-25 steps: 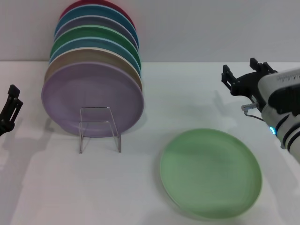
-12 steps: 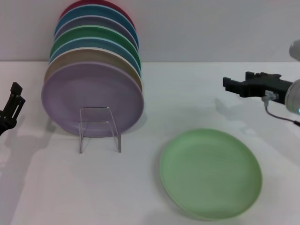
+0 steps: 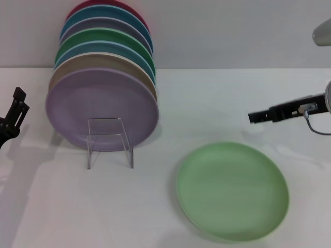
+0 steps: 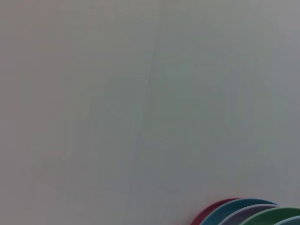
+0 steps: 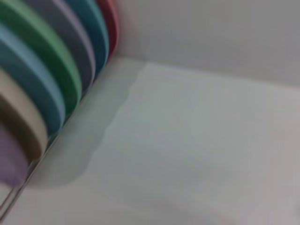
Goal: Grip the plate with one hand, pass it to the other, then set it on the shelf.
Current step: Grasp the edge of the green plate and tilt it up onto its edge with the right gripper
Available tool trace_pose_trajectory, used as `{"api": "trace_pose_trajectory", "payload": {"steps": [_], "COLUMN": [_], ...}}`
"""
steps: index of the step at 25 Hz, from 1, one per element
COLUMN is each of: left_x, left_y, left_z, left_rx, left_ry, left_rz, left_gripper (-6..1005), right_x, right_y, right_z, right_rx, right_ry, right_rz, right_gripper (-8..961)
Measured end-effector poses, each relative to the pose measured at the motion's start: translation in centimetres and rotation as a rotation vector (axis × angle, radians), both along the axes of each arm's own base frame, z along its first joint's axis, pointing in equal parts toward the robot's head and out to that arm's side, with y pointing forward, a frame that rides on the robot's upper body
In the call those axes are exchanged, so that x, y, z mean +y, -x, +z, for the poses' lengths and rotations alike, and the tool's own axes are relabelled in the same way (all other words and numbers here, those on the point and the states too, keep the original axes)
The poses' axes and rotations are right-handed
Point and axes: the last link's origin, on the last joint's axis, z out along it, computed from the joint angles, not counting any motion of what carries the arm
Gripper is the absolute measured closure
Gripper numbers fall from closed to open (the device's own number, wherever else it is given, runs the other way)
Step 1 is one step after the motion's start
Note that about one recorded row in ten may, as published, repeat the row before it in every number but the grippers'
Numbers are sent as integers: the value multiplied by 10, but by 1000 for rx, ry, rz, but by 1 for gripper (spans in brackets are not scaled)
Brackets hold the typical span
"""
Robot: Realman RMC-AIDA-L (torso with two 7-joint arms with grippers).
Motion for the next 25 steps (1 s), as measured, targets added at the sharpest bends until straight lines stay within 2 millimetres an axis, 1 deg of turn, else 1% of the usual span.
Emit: {"api": "trace_pose_trajectory", "payload": {"steps": [6, 9, 16, 18, 19, 23, 25], "left_x": [3, 4, 7, 8, 9, 9, 10], "left_y": [1, 2, 3, 3, 3, 4, 5], "left_z": [2, 2, 5, 6, 7, 9, 9], "left_rx": [-17, -19, -20, -22, -23, -25, -24], "left_ry": [-8, -10, -22, -27, -30, -37, -37], "left_rz": [18, 22, 30, 35, 37, 43, 44], "left_gripper": [193, 194, 197, 198, 198, 200, 200], "right_x": [-4, -6, -13, -16, -16, -20, -20], "right_y": [5, 3, -9, -17, -17, -28, -29], "right_z": [4, 5, 1, -4, -4, -14, -15], "right_rx": [1, -28, -48, -32, -32, -19, -17], "right_ry": [87, 114, 156, 173, 173, 197, 199], "right_rz": [-75, -122, -211, -246, -246, -290, -293], "right_gripper": [253, 253, 252, 252, 252, 252, 252]}}
